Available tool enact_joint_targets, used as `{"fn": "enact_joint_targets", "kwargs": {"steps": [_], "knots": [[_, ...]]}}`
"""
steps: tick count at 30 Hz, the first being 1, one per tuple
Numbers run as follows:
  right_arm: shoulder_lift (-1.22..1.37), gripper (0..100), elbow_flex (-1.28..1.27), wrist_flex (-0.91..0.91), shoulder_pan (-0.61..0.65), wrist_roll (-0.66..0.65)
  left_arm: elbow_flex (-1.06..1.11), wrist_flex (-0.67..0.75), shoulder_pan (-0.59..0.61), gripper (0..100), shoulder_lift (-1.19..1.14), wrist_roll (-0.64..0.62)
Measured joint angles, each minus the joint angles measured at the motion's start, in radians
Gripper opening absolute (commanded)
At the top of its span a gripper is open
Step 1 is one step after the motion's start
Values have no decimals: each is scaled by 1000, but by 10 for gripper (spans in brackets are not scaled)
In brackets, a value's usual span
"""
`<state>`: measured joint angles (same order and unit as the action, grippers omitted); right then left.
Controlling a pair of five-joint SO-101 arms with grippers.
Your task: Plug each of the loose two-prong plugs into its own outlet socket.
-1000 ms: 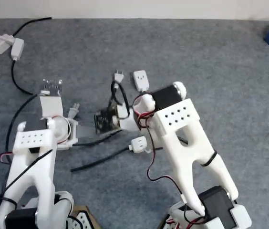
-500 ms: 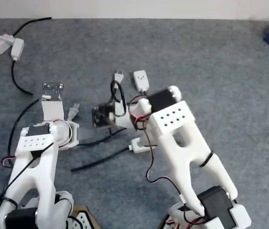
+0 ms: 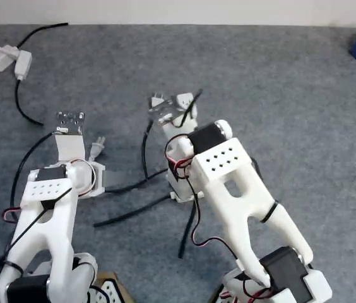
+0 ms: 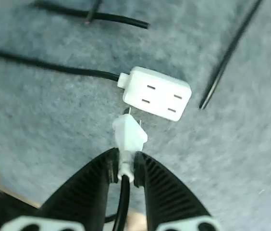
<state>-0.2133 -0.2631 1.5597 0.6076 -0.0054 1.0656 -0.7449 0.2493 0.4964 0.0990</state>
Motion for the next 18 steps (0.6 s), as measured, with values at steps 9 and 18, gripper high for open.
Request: {"fn": "enact_joint_targets", "kwargs": {"steps": [9,18], "knots": [[0,26,12,-5,-75,298,0,0,0,436,0,0],[0,28,2,-112,-77,689,0,14,0,436,0,0]]}}
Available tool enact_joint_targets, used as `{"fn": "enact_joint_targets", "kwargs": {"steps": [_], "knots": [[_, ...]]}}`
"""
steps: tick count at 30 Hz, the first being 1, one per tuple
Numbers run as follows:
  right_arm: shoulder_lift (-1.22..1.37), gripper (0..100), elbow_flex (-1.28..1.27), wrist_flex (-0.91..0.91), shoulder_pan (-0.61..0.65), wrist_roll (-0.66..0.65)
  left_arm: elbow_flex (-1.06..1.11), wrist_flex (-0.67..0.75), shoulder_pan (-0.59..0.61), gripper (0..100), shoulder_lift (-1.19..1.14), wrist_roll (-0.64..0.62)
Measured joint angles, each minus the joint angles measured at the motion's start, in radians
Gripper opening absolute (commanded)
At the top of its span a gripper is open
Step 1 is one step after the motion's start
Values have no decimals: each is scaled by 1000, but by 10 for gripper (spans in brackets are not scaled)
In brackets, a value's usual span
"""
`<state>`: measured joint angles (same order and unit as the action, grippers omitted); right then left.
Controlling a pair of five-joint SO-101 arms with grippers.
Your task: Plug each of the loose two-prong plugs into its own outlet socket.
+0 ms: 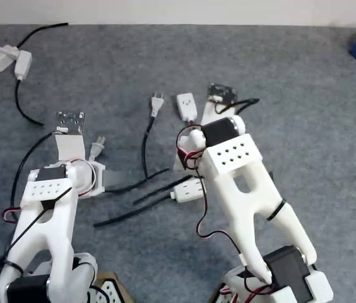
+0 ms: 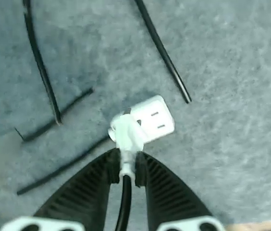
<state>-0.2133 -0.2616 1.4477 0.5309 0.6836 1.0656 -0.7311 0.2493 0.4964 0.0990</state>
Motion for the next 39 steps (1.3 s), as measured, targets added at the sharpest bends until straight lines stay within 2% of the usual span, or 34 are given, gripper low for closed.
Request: {"fn": "enact_joint_targets", "kwargs": {"steps": [11,16,19,34,39], "knots": [[0,6,-61,-15,0,63,6,11,0,436,0,0],[0,6,-61,80,8,199,6,11,0,436,0,0],[0,6,-61,100,-3,226,6,11,0,436,0,0],[0,5,-18,58,-31,180,6,11,0,436,0,0],[60,5,-18,54,-31,129,6,11,0,436,0,0]]}}
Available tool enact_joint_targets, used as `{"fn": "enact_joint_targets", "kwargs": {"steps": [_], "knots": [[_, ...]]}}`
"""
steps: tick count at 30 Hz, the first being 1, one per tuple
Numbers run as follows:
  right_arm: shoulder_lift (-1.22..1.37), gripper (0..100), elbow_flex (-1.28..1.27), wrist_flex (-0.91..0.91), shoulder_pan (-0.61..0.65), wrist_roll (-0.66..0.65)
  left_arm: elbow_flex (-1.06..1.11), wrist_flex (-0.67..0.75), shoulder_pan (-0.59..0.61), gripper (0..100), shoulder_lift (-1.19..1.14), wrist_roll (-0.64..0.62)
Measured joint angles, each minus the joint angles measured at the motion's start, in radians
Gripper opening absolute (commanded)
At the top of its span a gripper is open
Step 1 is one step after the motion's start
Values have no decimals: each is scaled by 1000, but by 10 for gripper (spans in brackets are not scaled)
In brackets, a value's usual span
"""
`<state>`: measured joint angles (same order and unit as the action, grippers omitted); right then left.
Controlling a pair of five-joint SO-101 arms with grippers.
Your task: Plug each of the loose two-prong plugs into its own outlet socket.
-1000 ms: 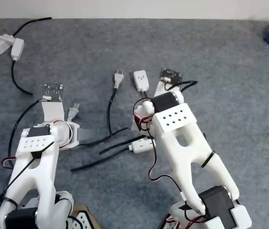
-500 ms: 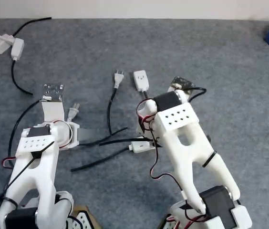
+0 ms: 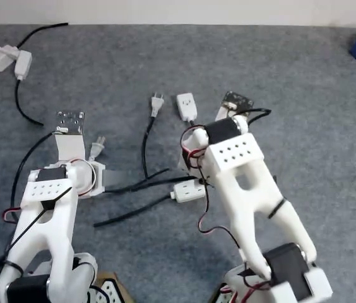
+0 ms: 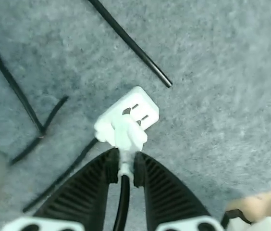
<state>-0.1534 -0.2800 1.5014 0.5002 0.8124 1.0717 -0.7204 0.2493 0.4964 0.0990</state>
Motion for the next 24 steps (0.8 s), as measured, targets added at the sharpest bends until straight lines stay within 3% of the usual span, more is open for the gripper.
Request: {"fn": "enact_joint_targets", "kwargs": {"steps": [8,14,24], "knots": [[238,5,273,219,0,-38,0,0,0,436,0,0],[311,5,436,233,0,-38,0,0,0,436,0,0],[394,5,453,236,0,-38,0,0,0,436,0,0]]}}
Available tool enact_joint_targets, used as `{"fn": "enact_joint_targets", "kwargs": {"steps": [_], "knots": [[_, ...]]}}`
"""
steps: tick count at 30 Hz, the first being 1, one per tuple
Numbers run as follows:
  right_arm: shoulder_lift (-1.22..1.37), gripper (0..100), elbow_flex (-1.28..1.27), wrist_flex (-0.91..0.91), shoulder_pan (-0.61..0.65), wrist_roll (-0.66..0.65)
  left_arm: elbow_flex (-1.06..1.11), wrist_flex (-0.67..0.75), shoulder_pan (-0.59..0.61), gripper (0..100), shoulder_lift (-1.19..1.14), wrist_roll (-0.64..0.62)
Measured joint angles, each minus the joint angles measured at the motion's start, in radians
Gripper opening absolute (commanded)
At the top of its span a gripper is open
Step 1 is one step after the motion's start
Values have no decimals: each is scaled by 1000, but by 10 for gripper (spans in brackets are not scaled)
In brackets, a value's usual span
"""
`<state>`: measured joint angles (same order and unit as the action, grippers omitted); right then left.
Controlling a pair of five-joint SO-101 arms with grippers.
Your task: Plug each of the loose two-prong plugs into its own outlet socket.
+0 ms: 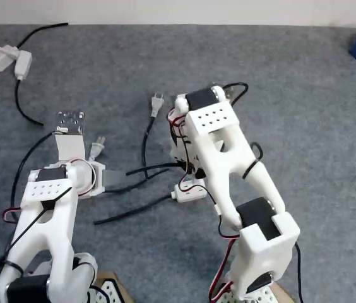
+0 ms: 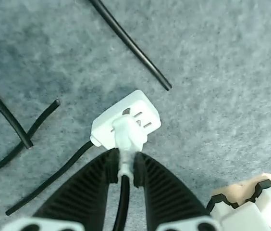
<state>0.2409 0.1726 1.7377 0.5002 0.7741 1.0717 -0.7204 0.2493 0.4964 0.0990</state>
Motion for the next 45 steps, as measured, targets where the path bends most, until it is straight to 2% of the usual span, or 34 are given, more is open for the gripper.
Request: {"fn": "enact_joint_targets", "kwargs": {"steps": [45], "knots": [[-64,5,-78,5,20,12,0,0,0,436,0,0]]}}
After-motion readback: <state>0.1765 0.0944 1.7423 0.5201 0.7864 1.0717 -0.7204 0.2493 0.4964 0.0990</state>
